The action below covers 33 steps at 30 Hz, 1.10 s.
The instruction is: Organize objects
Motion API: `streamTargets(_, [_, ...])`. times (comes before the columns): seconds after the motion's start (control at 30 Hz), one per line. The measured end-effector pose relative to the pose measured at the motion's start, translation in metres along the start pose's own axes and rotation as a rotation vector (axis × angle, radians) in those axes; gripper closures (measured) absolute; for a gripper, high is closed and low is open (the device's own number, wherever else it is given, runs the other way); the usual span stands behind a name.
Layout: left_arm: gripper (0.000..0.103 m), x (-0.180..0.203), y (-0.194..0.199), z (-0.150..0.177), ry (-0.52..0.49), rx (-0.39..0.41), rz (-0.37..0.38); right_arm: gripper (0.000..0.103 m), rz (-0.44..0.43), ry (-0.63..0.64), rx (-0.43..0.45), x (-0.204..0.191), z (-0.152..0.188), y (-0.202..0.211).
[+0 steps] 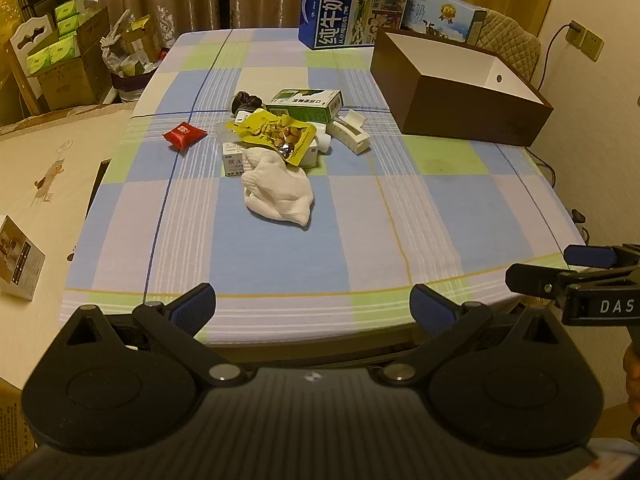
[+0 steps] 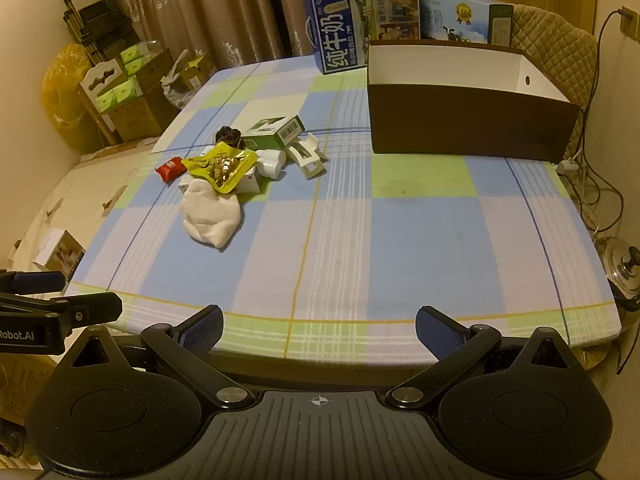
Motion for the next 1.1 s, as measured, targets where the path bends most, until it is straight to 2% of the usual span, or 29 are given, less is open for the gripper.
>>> streamTargets(1.1, [0.001,-0.001,-0.004,-0.004,0.000,-0.002,-0.002,0.002,-0.003,0.010,-0.006,0.003,-0.010,-0.005])
Point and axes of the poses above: each gripper's, at about its wrist camera, not at the fingertips, and y roughly against the way its jaws point, x to its right, z to its underside, the point moved 8 cm from there along -y, roughly the way its jaws point
